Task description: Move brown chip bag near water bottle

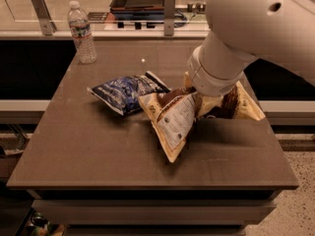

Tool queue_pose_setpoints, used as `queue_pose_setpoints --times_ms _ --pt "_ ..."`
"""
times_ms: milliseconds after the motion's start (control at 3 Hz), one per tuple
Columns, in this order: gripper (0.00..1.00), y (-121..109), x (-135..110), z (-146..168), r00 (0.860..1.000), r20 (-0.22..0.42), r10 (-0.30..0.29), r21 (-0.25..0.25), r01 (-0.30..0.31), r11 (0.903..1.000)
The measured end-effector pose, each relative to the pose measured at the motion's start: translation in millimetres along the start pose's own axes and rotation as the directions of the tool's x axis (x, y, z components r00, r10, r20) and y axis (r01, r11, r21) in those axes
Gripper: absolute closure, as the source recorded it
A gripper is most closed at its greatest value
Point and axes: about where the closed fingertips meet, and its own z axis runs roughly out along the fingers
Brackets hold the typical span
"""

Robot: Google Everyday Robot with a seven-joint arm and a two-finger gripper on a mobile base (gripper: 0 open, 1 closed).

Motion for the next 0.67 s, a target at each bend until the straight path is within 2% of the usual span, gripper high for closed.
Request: queue_pose_setpoints --times_ms 333,667 --pt "1.00 -20 23 -19 0.999 -0.042 0.012 0.083 -0.009 0.9965" --pt "1.00 -45 42 -40 0.997 -0.075 0.018 0.162 -0.005 0.9868"
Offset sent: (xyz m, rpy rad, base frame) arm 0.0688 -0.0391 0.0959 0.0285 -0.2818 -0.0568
